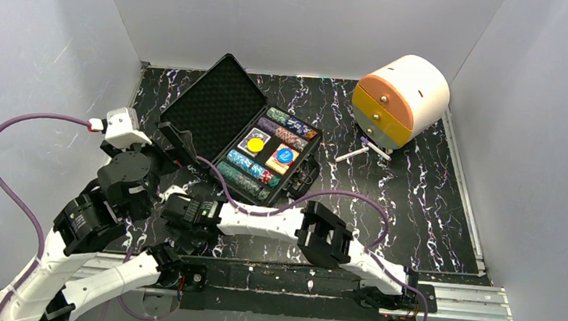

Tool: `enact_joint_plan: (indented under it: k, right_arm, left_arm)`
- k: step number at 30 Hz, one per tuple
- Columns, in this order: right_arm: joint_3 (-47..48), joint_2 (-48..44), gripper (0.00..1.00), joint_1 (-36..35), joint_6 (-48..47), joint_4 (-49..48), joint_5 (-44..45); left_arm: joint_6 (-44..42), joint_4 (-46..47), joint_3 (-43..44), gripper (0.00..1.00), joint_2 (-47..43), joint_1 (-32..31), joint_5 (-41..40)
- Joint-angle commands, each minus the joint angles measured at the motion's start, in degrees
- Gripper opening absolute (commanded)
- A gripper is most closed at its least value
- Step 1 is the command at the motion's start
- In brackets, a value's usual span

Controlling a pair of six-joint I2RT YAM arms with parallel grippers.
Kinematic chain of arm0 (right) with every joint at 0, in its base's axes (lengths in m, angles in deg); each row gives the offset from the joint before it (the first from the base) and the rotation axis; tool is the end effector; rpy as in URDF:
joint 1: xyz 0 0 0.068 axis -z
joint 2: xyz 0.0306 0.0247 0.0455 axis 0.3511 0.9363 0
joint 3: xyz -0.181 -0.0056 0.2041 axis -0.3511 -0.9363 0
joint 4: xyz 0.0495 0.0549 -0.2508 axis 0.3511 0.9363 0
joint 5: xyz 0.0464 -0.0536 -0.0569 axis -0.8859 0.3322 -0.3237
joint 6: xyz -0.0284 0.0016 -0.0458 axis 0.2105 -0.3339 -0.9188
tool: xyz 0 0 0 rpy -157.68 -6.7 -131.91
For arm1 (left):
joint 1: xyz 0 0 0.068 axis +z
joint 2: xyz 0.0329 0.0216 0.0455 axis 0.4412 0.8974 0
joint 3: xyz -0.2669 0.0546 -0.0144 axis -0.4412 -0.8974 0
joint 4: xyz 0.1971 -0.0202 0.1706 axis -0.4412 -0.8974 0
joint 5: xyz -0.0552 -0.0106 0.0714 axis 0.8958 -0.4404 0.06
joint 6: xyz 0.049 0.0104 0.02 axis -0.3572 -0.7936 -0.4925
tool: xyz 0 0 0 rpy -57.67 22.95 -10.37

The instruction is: Pack up texas hold em set

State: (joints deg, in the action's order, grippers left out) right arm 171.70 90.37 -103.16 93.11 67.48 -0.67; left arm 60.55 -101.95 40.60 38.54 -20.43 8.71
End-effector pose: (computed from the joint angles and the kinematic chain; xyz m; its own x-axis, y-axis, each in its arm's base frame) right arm 0.0770 0.5304 0.1773 -0.4390 -0.6917 -0.5734 -0.8492 0.5278 0.0135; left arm 0.0752 -0.0387 0.4328 -0.0240 -0.4252 -0.9048 -0.1129 0.9004 -0.4201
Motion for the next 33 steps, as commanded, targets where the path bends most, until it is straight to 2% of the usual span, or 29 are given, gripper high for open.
enact_joint_plan:
  k: [1, 10, 17, 23, 26, 29, 33]
  right_arm:
    - [0.2, 0.8, 0.92, -0.8, -1.1, 1.1, -1.2]
    - [0.7, 2.6, 0.63, 0.0, 2.3, 6.5, 1.8]
    - [0.8, 3.6, 0.58, 1.9, 3.8, 7.5, 4.5]
    - [0.1, 3.0, 0.46, 3.0, 6.0, 9.5, 1.7]
    - [-0.2, 1.9, 0.51, 3.0, 6.1, 10.0, 1.9]
    - [-0.3, 1.0, 0.64, 3.0, 5.7, 10.6, 2.8]
    - [-0.6, 0.4, 0.67, 3.0, 5.3, 11.8, 2.6]
  left_arm:
    - [-0.4, 0.8, 0.6, 0.98, -0.5, 0.1, -2.4]
    - [-0.2, 0.9, 0.3, 0.98, -0.4, 0.2, -2.2]
    - [0.2, 0.9, -0.1, 0.98, 0.0, 0.1, -1.5]
    - [0.2, 0.7, -0.5, 0.98, -0.2, 0.1, -1.3]
    - [0.6, 0.8, -0.9, 0.98, -0.2, 0.2, -1.0]
    - [0.8, 0.8, -1.3, 0.98, -0.1, 0.2, -0.6]
    - [1.0, 0.8, -1.5, 0.98, -0.1, 0.2, -0.4]
